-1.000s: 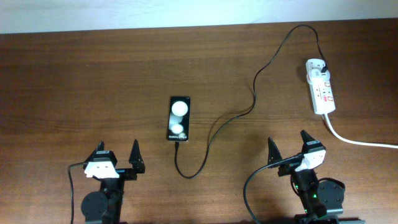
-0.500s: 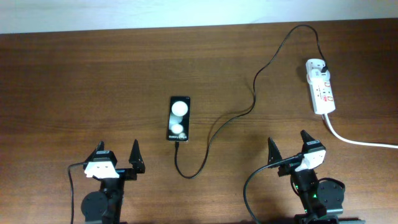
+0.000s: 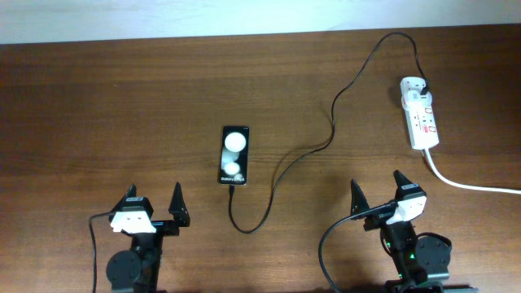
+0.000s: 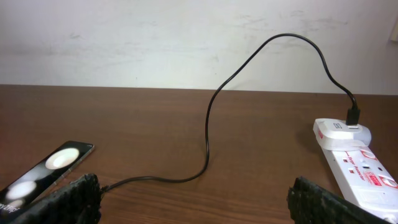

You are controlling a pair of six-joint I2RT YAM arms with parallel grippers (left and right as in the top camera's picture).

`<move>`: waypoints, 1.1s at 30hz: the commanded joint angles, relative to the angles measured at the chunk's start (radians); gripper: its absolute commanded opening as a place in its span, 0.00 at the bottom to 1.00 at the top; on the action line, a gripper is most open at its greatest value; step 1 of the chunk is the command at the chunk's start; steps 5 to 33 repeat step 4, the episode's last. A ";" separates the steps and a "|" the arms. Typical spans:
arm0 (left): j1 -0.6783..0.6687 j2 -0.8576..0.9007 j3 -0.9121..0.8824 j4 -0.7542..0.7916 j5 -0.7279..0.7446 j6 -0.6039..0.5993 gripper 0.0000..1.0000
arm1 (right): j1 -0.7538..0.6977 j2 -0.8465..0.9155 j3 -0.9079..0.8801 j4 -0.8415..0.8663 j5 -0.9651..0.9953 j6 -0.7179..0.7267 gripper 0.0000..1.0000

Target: Plug charger to phone and switch on socket

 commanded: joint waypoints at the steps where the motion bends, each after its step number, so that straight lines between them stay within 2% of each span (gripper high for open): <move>1: -0.004 -0.007 -0.002 -0.006 -0.007 0.013 0.99 | 0.006 -0.012 -0.005 -0.006 0.005 0.000 0.99; 33: -0.004 -0.007 -0.002 -0.006 -0.007 0.013 0.99 | 0.006 -0.012 -0.005 -0.006 0.005 0.000 0.99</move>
